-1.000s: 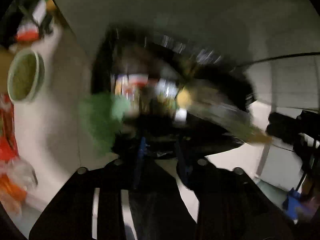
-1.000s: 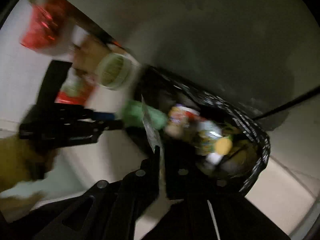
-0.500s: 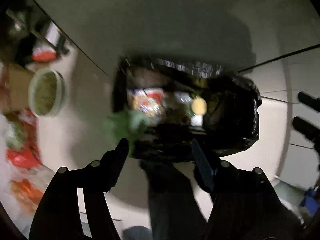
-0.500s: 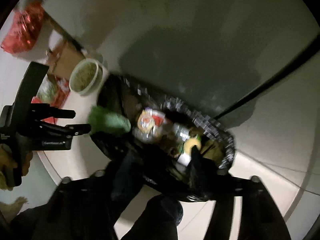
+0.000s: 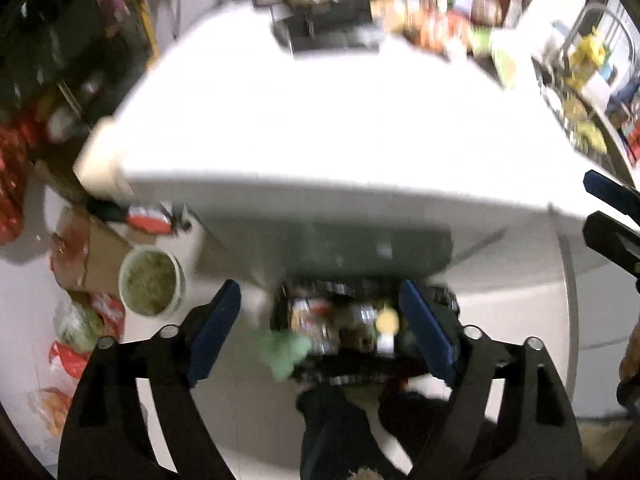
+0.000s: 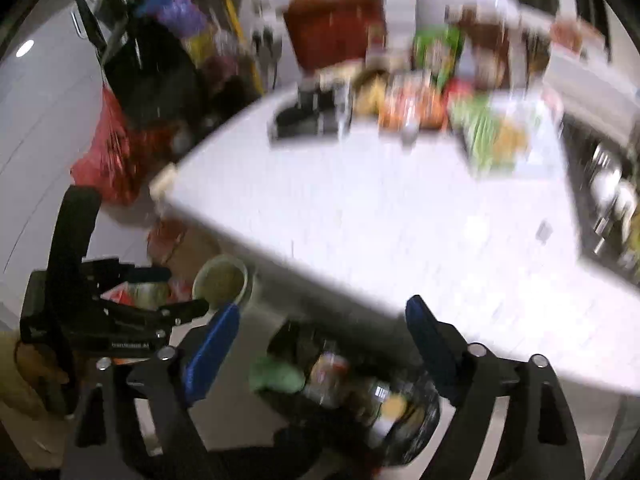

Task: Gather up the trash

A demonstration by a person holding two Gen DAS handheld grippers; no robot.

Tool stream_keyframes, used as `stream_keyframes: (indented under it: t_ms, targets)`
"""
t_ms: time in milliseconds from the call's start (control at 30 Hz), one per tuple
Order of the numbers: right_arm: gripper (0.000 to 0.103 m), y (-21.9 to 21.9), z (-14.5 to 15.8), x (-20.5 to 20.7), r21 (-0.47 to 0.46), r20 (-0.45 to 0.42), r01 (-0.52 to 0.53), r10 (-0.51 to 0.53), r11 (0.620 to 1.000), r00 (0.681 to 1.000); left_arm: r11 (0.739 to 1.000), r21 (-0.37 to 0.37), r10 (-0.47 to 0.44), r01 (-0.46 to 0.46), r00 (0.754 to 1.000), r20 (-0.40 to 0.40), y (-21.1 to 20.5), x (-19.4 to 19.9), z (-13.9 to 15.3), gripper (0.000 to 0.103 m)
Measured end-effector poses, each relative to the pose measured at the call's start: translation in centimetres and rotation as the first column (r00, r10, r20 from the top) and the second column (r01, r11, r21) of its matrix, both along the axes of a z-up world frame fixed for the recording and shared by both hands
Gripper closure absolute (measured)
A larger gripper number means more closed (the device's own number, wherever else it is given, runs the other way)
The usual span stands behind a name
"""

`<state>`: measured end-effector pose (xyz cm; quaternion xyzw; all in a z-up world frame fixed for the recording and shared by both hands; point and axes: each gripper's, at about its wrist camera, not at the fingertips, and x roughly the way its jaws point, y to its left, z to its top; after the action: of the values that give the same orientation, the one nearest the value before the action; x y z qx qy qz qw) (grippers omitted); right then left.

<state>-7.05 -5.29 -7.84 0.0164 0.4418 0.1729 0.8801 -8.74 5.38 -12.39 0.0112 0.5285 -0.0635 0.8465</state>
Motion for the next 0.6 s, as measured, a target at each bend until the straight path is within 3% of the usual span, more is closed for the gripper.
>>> stream_keyframes:
  t_ms: [133,267,400,467,600]
  targets:
    - [0.006,-0.6,4.0,1.2,0.005,0.119,0.061,-0.062,0.998,0.991,0.999,0.002,0.038,-0.039,0.989,0.141,-0.2,2.0,4.2,0.020]
    - [0.005,-1.5,8.3,1.9,-0.006,0.247,0.131,-0.125,0.991,0.961,0.995,0.023,0.091,-0.099,0.968,0.233,-0.3,3.8,8.1,0.016]
    - [0.005,-2.4,11.5,2.5,-0.014,0.316,0.204,-0.189,0.979,0.930,0.994,0.012,0.100,-0.112,0.929,0.356,-1.2,4.5,12.8,0.016]
    - [0.005,-2.7,13.4,2.8,-0.020,0.351,0.259,-0.236,0.966,0.906,0.993,0.016,0.099,-0.114,0.913,0.397,-1.5,4.7,14.7,0.015]
    - [0.005,-3.6,16.3,3.0,0.036,0.396,0.269,-0.261,0.962,0.880,0.992,-0.017,0.117,-0.123,0.891,0.439,-2.2,5.1,18.0,0.014]
